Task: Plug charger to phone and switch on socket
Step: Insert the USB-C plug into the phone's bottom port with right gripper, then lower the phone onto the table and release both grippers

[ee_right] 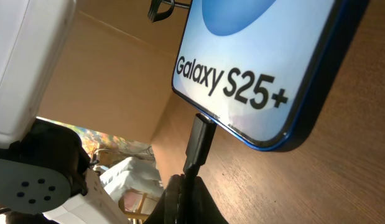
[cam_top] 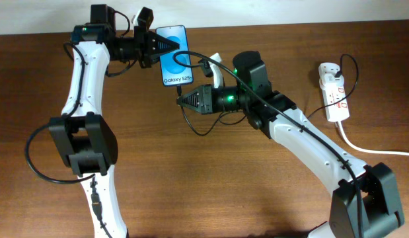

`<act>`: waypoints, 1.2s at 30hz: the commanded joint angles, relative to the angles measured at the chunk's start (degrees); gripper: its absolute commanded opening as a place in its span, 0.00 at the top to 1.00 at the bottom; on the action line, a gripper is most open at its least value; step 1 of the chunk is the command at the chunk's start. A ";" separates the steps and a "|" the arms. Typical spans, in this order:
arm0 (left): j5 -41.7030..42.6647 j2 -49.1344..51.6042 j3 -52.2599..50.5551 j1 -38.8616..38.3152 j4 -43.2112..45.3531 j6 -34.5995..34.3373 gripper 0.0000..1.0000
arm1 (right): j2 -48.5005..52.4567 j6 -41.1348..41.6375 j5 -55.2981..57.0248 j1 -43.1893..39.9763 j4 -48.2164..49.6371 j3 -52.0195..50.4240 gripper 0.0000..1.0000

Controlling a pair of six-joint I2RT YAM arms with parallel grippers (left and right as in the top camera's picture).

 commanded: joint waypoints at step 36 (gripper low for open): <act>-8.94 -0.50 0.39 -0.44 0.96 0.92 1.00 | 0.50 0.79 -2.60 -5.29 0.79 -0.09 0.27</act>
